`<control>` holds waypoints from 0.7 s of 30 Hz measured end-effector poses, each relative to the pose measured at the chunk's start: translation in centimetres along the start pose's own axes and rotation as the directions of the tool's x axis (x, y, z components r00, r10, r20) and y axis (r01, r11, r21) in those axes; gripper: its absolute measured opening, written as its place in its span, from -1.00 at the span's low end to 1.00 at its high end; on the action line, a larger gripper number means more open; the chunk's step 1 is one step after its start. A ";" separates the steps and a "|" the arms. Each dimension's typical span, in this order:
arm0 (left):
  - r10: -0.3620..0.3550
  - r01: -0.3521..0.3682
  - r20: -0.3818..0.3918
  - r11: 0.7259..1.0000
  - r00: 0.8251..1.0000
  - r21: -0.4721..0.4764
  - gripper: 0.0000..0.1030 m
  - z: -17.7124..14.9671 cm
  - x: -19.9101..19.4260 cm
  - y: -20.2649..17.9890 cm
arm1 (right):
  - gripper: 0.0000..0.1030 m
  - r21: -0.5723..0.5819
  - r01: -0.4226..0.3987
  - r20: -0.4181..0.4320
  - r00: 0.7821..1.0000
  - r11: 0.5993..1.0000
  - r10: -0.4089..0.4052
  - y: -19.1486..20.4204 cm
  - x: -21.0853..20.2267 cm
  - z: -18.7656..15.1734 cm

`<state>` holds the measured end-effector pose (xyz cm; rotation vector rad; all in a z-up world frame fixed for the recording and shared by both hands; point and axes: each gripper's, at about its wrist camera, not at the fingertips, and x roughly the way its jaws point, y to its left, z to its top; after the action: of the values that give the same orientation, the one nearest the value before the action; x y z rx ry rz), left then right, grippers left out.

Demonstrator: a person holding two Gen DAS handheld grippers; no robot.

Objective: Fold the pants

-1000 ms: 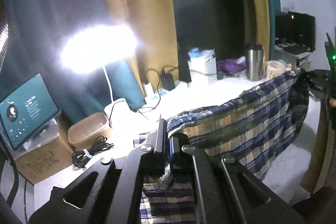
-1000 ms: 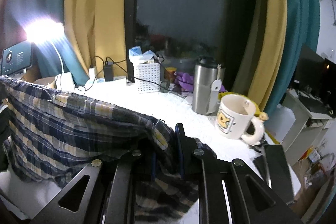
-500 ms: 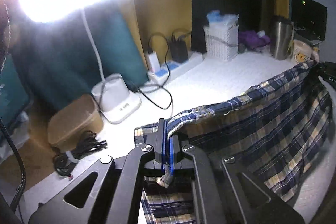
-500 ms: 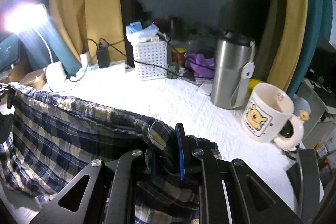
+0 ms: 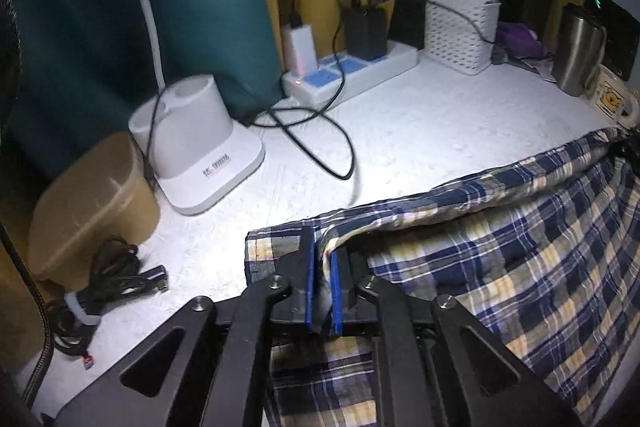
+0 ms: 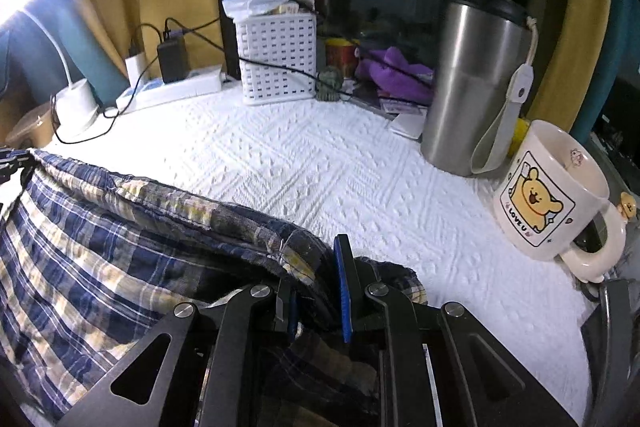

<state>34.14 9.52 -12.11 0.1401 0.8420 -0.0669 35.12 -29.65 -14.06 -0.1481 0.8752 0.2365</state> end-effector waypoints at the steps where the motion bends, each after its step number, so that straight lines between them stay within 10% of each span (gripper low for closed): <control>1: 0.006 -0.006 -0.007 1.000 1.000 -0.005 -0.66 -0.1 0.4 0.2 | -0.69 0.004 0.001 -0.003 1.000 1.000 -0.001 -0.1 0.1 0.0; 7: 0.115 -0.116 -0.018 0.990 0.993 -0.078 -0.54 -0.3 1.4 2.7 | -0.69 0.009 0.017 -0.028 0.999 1.000 -0.017 -0.1 0.4 0.1; 17: 0.034 -0.038 -0.041 0.994 0.999 -0.098 -0.46 -0.8 -1.2 3.5 | -0.57 -0.005 0.037 -0.040 0.998 0.999 -0.038 0.1 0.3 1.0; 20: -0.025 0.023 -0.030 0.996 0.999 -0.083 -0.45 -0.4 -2.2 2.1 | 0.28 -0.006 0.087 -0.019 0.996 0.996 -0.087 -0.2 -0.1 1.5; 21: -0.032 0.030 -0.031 0.998 0.999 -0.064 -0.45 -0.2 -2.3 1.5 | 0.94 0.002 0.098 -0.005 0.995 0.995 -0.098 -0.4 -0.4 1.8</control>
<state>32.61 11.02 -10.40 0.0686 0.8778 -0.0674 36.30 -29.74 -12.62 -0.1888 0.8707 0.1434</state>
